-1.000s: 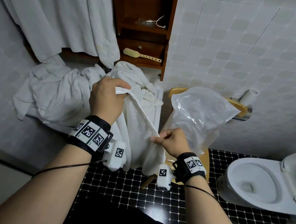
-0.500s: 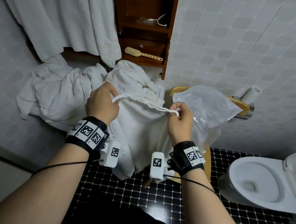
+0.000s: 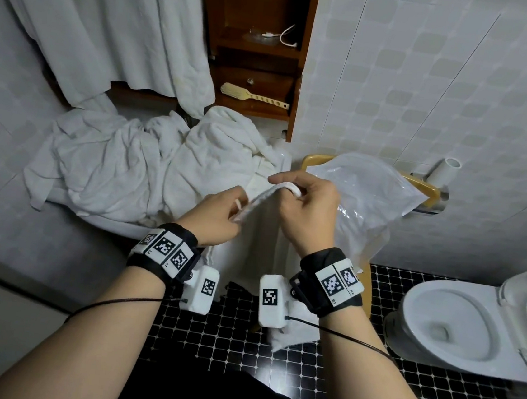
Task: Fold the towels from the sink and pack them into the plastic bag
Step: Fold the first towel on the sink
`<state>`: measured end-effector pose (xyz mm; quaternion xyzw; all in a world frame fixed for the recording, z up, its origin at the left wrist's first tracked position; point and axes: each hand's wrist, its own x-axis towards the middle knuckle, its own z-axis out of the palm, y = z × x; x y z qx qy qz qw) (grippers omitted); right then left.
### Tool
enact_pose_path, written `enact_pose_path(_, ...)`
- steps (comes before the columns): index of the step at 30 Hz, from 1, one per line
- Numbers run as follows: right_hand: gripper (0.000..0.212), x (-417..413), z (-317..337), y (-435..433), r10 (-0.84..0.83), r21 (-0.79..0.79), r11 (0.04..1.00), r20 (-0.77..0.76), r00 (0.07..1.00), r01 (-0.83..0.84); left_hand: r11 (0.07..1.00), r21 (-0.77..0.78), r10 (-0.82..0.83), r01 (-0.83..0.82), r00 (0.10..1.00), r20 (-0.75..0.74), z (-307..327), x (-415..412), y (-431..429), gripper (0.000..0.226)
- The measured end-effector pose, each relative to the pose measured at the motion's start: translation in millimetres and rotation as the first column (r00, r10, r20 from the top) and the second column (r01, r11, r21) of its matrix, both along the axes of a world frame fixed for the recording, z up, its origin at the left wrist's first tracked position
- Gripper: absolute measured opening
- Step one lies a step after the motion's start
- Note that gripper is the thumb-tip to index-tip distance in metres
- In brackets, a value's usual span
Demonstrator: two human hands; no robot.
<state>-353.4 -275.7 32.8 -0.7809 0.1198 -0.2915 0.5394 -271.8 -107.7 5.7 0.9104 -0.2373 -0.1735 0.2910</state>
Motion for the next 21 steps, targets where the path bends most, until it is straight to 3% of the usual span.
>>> enact_pose_path(5,0.035,-3,0,-1,-0.004,-0.032,0.999,0.007,1.0,0.004,0.945,-0.319,-0.091,0.072,0.995,-0.044,6,-9,-27,0.017)
enact_pose_path(9,0.03,-6,2,-6,0.012,-0.003,1.0,0.027,1.0,-0.012,0.898,-0.435,-0.133,0.068,0.984,-0.119,11,-11,-34,0.043)
enact_pose_path(11,0.028,-7,1,-9,0.009,-0.02,1.0,0.046,0.999,-0.008,0.885,-0.465,-0.075,0.013,0.991,-0.115,14,-12,-36,0.04)
enact_pose_path(14,0.023,-4,-8,-15,-0.03,-0.078,0.997,0.0,1.0,0.03,0.896,-0.438,0.076,-0.07,0.997,-0.003,15,-9,-35,0.02)
enact_pose_path(17,0.006,-1,-16,-24,-0.051,-0.109,0.993,-0.087,0.995,0.042,0.902,-0.408,0.198,-0.143,0.976,0.095,20,-7,-34,0.022)
enact_pose_path(21,0.033,-6,-33,-35,0.039,-0.183,0.978,-0.328,0.944,-0.104,0.895,-0.394,0.334,-0.21,0.901,0.278,30,-3,-30,0.032)
